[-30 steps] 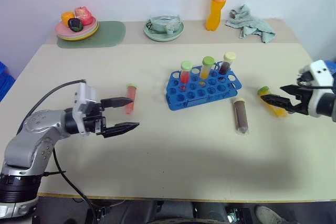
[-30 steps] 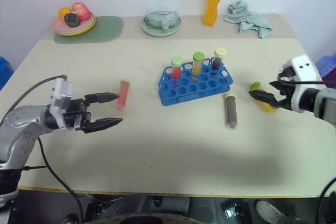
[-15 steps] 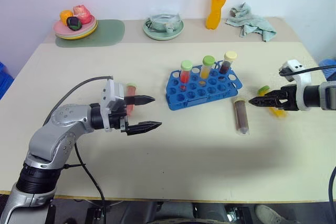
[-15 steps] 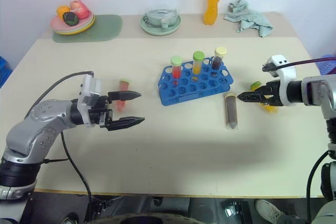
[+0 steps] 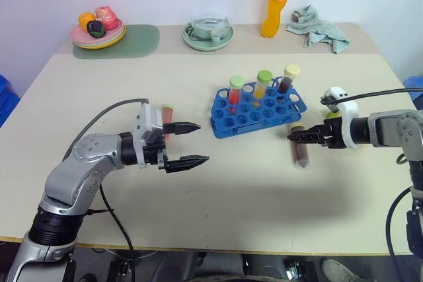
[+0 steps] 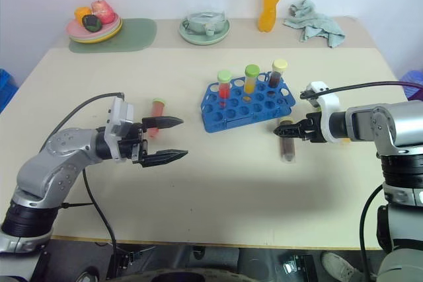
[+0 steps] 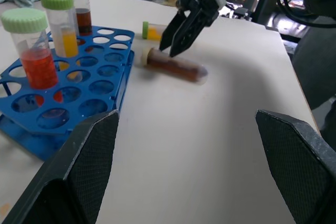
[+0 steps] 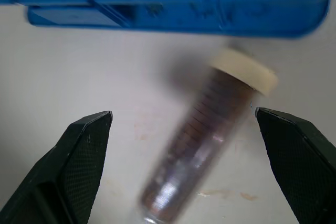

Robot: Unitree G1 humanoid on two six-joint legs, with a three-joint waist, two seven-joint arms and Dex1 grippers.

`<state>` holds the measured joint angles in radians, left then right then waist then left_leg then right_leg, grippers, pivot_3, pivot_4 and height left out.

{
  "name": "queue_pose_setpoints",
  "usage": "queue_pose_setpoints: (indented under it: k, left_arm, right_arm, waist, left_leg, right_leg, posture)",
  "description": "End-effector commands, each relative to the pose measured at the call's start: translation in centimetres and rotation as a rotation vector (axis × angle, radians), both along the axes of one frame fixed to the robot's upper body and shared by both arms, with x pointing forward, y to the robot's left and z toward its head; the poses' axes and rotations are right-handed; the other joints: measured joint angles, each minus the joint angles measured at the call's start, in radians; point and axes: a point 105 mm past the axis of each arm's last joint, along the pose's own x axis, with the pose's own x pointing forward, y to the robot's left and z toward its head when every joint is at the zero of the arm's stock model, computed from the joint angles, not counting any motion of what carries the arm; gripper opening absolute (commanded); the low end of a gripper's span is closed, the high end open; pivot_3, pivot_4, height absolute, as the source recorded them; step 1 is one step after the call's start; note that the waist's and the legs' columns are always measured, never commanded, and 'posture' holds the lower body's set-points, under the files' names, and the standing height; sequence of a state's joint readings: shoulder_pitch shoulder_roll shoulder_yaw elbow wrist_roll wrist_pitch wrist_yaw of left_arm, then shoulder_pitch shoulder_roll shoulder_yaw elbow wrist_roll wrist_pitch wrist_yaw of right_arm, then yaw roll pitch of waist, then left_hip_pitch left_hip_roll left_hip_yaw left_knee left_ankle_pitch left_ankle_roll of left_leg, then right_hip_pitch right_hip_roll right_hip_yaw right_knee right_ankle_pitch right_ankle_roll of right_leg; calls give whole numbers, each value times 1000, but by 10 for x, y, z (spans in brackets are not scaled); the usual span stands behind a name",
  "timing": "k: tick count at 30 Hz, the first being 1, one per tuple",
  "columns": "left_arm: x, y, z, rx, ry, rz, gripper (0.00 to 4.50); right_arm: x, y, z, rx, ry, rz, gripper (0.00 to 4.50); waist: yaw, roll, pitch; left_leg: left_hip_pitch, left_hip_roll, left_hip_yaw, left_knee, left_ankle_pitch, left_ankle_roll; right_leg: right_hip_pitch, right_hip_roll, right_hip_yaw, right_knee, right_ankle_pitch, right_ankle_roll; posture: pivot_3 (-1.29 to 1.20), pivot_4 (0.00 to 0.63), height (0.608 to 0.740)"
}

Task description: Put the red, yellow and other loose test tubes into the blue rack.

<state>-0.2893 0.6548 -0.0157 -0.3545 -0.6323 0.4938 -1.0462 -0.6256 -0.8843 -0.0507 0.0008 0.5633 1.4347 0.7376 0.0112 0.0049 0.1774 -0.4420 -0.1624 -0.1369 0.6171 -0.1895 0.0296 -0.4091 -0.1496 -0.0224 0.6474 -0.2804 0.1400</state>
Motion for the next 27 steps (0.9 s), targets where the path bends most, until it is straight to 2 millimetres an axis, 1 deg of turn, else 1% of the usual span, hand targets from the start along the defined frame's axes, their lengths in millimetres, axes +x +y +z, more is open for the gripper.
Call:
queue_pose_setpoints:
  k: [1,8,10,15,18,27]
  left_arm:
    - [-2,-1,6,1,-41,-12,4225]
    - [-4,-1,6,7,-42,-8,4225]
    - [-4,-1,5,9,-41,-7,4225]
    - [-4,0,4,13,-38,-3,4225]
    - [-4,-1,4,13,-39,-2,4225]
    - [-2,-2,4,12,-42,-6,4225]
  right_arm:
    - [3,1,6,-19,-48,-11,4500]
    - [9,13,-7,-108,-53,-13,4500]
    - [11,16,-8,-130,-60,-17,4500]
    - [17,34,-10,-178,-99,-18,4500]
    - [18,37,-14,-224,-118,-18,4500]
    - [20,56,-11,-179,-143,13,4500]
  waist:
    - [-1,0,0]
    - [-1,0,0]
    - [-2,0,0]
    - [-10,0,0]
    - [-19,0,0]
    - [-29,0,0]
  left_leg:
    - [0,0,0,0,0,0]
    - [0,0,0,1,0,0]
    - [0,0,0,1,0,0]
    - [0,0,0,3,0,0]
    - [1,1,0,5,0,-1]
    - [1,1,0,5,1,0]
  right_leg:
    - [0,0,0,0,0,0]
    - [0,0,0,1,0,0]
    - [0,0,0,1,0,0]
    - [1,1,0,2,1,-1]
    - [1,1,0,2,2,-1]
    - [1,2,0,3,2,-1]
  posture:
    - [0,150,739]
    - [0,150,739]
    - [0,150,739]
    - [0,150,739]
    - [0,150,739]
    - [0,150,739]
